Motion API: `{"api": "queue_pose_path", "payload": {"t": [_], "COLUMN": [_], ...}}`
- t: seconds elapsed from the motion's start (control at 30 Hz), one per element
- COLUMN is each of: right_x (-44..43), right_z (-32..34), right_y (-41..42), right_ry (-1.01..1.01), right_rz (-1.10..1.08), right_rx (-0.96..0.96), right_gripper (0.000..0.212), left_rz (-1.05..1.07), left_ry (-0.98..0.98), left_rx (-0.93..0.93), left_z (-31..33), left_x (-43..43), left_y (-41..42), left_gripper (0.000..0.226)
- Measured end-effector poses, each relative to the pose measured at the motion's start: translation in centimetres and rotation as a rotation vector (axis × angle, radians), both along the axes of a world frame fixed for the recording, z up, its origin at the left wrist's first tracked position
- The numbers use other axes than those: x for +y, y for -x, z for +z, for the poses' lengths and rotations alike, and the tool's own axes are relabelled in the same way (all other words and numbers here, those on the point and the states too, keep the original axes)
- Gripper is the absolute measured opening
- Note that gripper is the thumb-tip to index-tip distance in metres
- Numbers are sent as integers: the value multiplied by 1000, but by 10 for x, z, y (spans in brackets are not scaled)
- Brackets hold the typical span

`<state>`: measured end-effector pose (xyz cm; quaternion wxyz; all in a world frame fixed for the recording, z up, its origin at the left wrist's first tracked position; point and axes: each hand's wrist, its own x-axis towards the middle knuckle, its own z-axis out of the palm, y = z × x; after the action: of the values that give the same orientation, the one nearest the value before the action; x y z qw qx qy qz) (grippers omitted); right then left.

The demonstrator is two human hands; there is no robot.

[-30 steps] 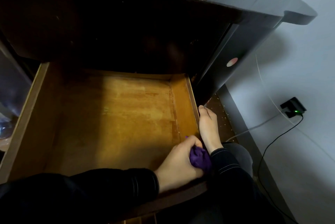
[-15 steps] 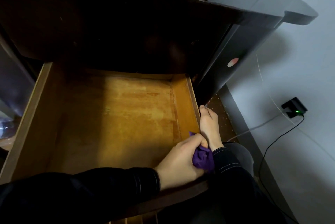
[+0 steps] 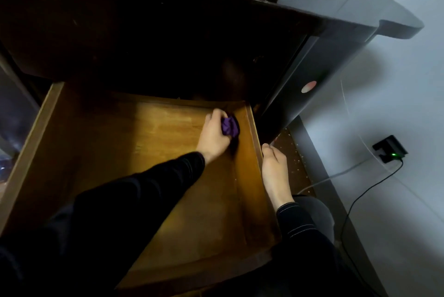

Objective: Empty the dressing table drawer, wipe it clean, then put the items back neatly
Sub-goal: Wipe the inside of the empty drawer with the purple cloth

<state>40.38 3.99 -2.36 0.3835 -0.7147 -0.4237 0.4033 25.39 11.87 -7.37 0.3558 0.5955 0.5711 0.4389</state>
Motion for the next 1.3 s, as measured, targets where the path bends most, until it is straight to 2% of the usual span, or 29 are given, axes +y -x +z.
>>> {"api": "queue_pose_path", "payload": {"t": [0.1,0.27,0.37,0.47,0.57,0.63,0.77,0.83,0.97,1.1,1.2,1.3], "right_x": [1,4,4,5,7,7,5,3,3,3,3,4], "right_z": [-2,-7,-8,-11,-11,-12,-11,-9,-9,-8,-10,-11], "right_y": [0,-1,-2,-4,-4,-4,-5,-4,-5,-4,-5,-5], "right_ry": [-14,-24,-40,-54,-57,-58,-42,-41,-49,-74,-81,-83], "right_rz": [7,-6,-1,5,15,19,22,24,39,50,32,17], "right_rx": [-33,-58,-61,-74,-97,-99,-91,-81,-64,-66,-71,-72], "right_gripper": [39,37,34,38,38,40,43,40,34,29,35,34], "left_rz": [52,-65,-209,-345,-530,-668,-936,-980,-886,-752,-715,-680], "left_ry": [17,-53,-141,-205,-288,-328,-254,-214,-89,128,97,28], "left_rx": [52,251,420,550,601,574,510,488,348,168,34,-108], "left_z": [-8,-26,-27,-28,-26,-22,-15,-12,-13,-6,12,33], "left_x": [35,26,-4,-48,-97,-124,-157,-157,-155,-157,-155,-158], "left_y": [3,0,9,15,17,21,18,16,6,-5,-7,-8], "left_gripper": [40,44,40,45,46,44,43,44,43,42,35,38]}}
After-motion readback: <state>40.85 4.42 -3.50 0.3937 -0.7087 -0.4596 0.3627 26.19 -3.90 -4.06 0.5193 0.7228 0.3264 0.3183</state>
